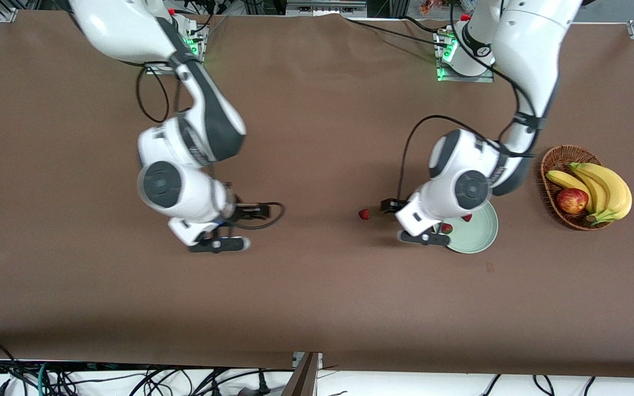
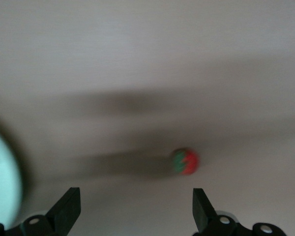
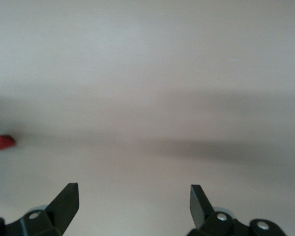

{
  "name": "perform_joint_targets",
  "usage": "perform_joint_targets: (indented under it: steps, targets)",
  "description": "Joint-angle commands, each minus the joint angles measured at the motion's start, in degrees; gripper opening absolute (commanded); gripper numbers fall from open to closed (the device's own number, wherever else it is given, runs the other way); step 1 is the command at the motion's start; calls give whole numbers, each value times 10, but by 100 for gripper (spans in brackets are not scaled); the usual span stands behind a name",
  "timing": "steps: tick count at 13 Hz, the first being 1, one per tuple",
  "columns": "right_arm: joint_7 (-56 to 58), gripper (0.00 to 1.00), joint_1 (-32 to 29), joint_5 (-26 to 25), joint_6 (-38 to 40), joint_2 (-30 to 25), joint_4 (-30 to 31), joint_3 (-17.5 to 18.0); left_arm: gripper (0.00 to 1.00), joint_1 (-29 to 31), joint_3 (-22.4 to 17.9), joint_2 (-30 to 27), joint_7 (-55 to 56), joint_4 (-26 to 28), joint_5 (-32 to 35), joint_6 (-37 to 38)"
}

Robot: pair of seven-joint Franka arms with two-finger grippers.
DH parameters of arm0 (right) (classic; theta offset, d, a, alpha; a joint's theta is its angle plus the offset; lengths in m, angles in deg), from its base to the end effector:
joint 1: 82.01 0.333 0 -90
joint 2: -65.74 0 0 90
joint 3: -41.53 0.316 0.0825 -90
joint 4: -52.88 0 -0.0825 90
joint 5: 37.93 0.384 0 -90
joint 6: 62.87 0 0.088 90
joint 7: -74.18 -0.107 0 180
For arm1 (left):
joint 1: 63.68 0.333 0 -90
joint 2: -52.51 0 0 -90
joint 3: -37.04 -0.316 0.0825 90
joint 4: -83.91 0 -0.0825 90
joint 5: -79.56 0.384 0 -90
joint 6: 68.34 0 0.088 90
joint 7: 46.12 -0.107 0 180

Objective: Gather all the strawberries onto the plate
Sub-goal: 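Grasp the last strawberry with the left gripper while the right gripper withdraws, then move the strawberry over the plate with the left gripper and release it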

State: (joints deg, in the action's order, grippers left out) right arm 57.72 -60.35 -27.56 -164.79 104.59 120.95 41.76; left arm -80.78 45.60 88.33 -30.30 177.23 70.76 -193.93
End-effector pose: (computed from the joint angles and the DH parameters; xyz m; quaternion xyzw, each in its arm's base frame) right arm 0.6743 0.2869 0.3816 -0.9948 -0.0243 0.0702 0.0696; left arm 0.6192 -0.2899 0.2550 0.9937 -0.0263 -0.0641 0.0879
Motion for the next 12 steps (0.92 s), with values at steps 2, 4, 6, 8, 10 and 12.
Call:
perform_joint_targets:
  steps: [2,4,6,8,10,12]
  targets:
    - [68,100,-66,-72,121,-54,15,10,100,-49,-9,33,64,21,11,-82]
    - [92,100,-85,-124,152,-93,17,11,100,-63,-9,44,110,34,69,-105]
    - [116,100,-127,-130,194,-145,30,12,100,-75,-10,52,131,34,77,-114]
    - [183,100,-161,-131,209,-199,60,12,65,-76,-9,55,130,33,77,-133]
    - [194,100,-178,-131,206,-260,111,12,33,-76,-9,57,131,34,77,-133]
    - [194,100,-180,-132,209,-308,139,22,7,-73,-9,55,129,30,77,-132]
